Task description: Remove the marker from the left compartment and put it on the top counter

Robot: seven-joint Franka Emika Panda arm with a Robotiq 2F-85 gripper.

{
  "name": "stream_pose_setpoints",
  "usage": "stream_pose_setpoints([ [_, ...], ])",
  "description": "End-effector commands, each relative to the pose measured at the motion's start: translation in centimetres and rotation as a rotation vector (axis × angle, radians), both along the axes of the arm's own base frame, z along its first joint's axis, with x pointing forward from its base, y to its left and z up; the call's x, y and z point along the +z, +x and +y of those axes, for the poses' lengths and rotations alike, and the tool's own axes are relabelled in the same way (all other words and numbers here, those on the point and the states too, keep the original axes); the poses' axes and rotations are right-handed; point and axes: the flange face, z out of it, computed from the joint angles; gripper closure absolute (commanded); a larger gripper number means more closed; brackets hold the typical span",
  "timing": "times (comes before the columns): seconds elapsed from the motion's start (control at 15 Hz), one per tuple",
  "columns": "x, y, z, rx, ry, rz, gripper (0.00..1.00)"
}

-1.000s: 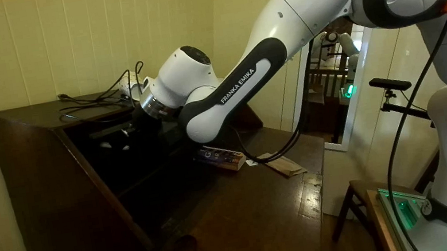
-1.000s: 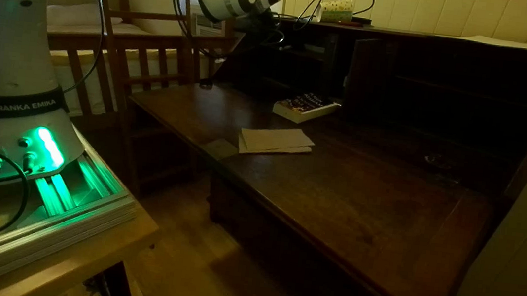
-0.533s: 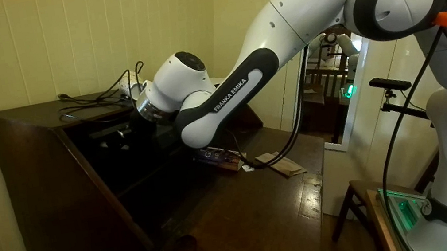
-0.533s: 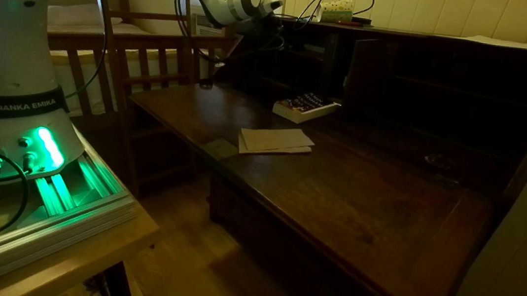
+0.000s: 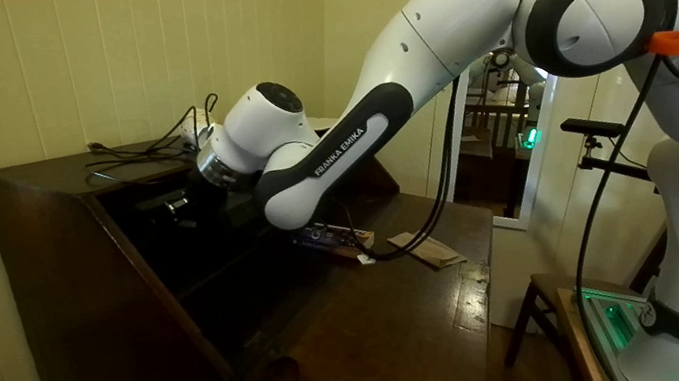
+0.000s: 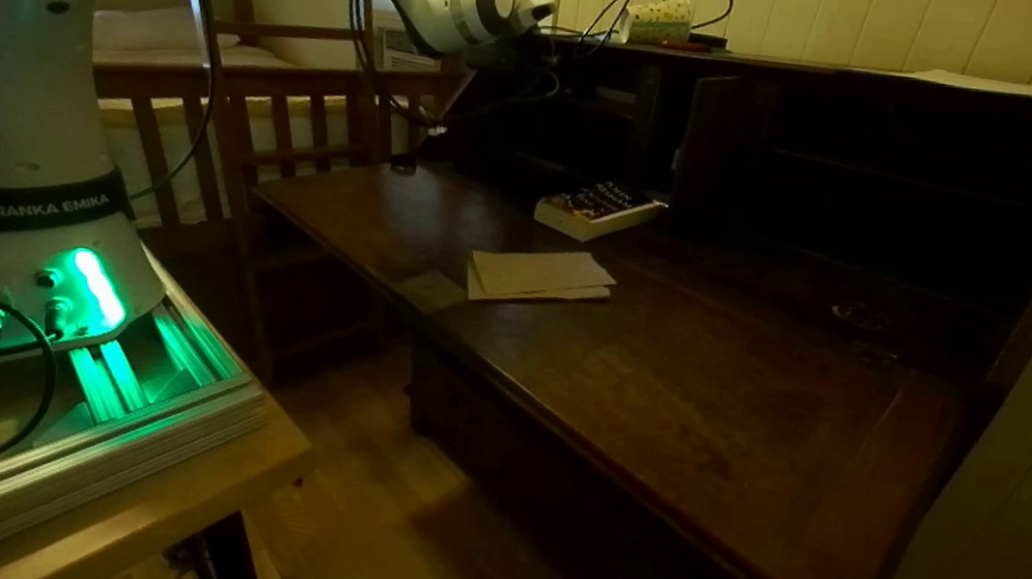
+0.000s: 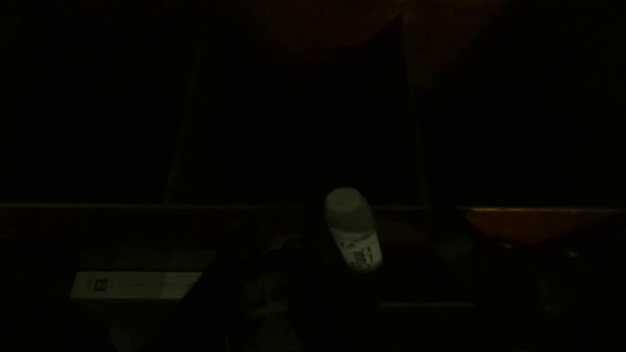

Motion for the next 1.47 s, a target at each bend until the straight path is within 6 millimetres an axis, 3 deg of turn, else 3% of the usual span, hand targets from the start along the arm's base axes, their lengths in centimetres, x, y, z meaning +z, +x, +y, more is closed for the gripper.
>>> stream_pose_setpoints([
  [0.0, -0.2, 0.7, 0.3, -0.018, -0.008, -0.008, 0.69],
  [0.27, -0.1, 0.5, -0.2, -0.036, -0.028, -0.001, 0.98],
  [0.53, 1.4, -0.8, -0.8, -0.092, -0.040, 0.019, 0.94],
  [1.0, 6.2, -9.2, 0.5, -0.020, 0.068, 0.097, 0.94],
  [1.4, 11.0, -17.4, 0.3, 0.061, 0.119, 0.302, 0.94],
])
